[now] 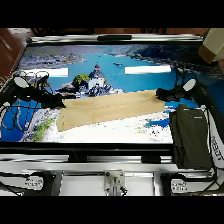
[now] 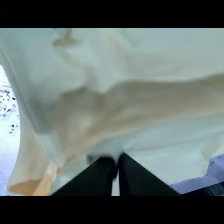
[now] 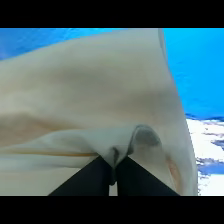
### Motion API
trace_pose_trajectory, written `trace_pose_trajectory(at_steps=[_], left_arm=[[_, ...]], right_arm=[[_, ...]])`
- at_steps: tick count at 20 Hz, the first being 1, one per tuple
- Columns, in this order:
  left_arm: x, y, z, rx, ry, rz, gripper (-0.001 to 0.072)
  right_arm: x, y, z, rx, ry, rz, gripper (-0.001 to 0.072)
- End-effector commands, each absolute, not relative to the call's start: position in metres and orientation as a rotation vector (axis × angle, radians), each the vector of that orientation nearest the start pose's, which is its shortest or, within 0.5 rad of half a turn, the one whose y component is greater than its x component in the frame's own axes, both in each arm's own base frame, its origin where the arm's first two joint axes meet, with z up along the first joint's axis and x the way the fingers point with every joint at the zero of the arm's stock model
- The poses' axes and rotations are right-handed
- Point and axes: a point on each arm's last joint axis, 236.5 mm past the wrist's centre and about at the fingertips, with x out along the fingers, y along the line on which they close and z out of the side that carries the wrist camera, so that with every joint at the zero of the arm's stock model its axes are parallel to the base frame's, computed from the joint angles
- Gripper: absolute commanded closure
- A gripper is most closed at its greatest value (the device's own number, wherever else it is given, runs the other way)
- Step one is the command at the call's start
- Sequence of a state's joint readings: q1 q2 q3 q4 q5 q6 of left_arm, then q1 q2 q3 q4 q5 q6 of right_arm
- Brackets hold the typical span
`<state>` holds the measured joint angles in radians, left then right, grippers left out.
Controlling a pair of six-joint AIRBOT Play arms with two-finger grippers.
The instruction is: Fold the shirts.
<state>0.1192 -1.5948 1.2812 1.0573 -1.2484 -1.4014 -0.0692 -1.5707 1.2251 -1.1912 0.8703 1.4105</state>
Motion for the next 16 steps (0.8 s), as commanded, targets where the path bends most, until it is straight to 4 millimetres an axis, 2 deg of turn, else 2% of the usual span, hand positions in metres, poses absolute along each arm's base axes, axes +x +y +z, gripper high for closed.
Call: trace_pose_trajectory(at_steps=[1, 2, 5, 8, 10, 12, 16], left_arm=[[0.406, -0.065, -0.068, -0.520, 1.523, -0.256, 0.0121], [0.402, -0.064, -0.067, -0.510, 1.537, -0.271, 0.0085], [0.395, -0.061, -0.057, -0.499, 1.555, -0.298, 0.0086], [0.397, -0.064, -0.050, -0.511, 1.538, -0.307, 0.0087], [0.399, -0.070, -0.045, -0.544, 1.525, -0.324, 0.0088], [0.401, -0.075, -0.040, -0.566, 1.513, -0.339, 0.0120], [0.403, -0.084, -0.032, -0.558, 1.489, -0.373, 0.0118]], right_arm=[[0.468, 0.044, -0.086, 0.283, 1.227, 0.146, 0.0196], [0.467, 0.036, -0.082, 0.255, 1.227, 0.138, 0.0172], [0.470, 0.001, -0.056, 0.197, 1.179, 0.082, 0.0172], [0.473, -0.015, -0.064, 0.305, 1.175, 0.052, 0.0171], [0.479, -0.016, -0.072, 0.356, 1.162, 0.061, 0.0171], [0.479, -0.015, -0.085, 0.382, 1.180, 0.059, 0.0172], [0.469, 0.023, -0.104, 0.513, 1.257, 0.178, 0.0172]])
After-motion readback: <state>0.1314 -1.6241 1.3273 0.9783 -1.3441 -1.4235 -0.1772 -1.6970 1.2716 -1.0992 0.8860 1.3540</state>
